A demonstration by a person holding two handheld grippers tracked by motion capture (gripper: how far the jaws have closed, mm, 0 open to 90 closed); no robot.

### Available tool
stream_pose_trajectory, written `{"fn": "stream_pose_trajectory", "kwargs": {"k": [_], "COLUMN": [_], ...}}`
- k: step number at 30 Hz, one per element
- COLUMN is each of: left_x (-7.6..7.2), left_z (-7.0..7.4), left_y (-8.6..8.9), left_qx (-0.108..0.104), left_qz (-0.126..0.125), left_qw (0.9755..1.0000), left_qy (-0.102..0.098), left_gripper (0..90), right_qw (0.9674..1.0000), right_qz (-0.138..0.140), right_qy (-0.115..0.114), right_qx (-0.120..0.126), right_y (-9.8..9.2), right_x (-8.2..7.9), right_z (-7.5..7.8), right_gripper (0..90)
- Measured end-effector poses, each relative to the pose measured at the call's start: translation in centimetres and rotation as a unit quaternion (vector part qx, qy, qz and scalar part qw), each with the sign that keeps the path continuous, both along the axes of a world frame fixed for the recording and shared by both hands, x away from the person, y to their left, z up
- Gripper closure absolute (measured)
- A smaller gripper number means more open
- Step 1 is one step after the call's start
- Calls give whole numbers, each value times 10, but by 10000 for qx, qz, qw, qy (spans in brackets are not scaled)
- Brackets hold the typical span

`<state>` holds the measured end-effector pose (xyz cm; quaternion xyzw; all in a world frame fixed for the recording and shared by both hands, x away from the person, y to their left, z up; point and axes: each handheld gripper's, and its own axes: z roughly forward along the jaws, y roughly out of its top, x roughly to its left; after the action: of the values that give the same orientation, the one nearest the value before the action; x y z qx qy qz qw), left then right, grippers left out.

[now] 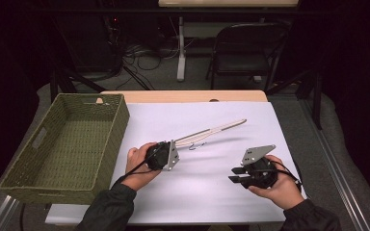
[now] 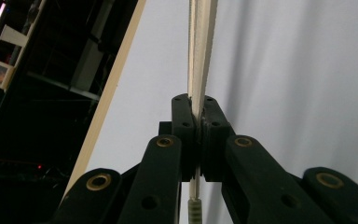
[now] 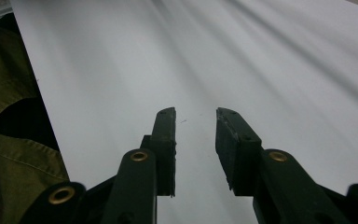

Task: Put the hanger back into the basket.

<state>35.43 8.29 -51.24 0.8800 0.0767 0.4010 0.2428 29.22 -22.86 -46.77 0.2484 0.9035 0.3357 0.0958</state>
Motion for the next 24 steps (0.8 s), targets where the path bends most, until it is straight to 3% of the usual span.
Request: {"fn": "stream_pose_trajectory", "kwargs": {"k": [12, 17, 23, 24], "left_x": [-5, -9, -14, -15], "left_z": [6, 16, 30, 32], "left_y": [-1, -5, -7, -7], "left_qx": [95, 287, 285, 296], "left_qz": [352, 512, 612, 626], "left_qw": [9993, 9982, 9975, 9974], "left_qy": [18, 79, 213, 210], "left_gripper": [873, 873, 873, 874], "right_qw": [10000, 10000, 10000, 10000], "right_qz": [-11, 11, -24, -6], "right_qy": [23, 21, 48, 11], "right_qx": [14, 7, -51, 65], "right_y": [5, 6, 4, 4], "right_x": [-1, -1, -2, -2], "right_z": [-7, -9, -9, -11], "right_gripper": [687, 688, 689, 690]}}
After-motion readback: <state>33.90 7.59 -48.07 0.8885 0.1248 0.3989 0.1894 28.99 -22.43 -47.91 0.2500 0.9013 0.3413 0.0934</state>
